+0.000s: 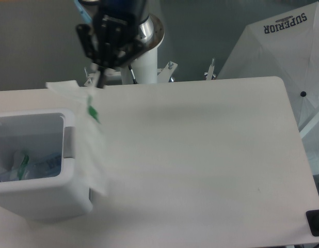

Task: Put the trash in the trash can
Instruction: 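Lift the bag and swing it over the trash bin, then lower the held bag down into the bin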

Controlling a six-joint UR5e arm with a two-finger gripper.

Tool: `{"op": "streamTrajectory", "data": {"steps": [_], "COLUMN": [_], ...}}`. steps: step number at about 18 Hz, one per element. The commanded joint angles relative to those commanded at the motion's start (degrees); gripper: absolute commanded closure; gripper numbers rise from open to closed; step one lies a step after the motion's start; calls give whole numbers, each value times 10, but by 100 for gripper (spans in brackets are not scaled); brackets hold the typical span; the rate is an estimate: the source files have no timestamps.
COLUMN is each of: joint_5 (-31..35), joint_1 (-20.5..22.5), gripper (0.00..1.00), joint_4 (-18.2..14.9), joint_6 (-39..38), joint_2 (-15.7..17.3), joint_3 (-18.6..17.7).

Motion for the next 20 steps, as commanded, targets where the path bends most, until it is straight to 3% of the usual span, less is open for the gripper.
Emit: {"op": "streamTrajectory", "data": {"steps": [9, 13, 20], "joint_5": [1, 2, 8], "joint_1": [-47, -53, -62], "gripper": [100, 100, 100], "joint_4": [-1, 4, -14], "joint_6": [101, 128, 179], "joint_2": [29, 15, 26], "joint_3": [-49, -46, -67]}}
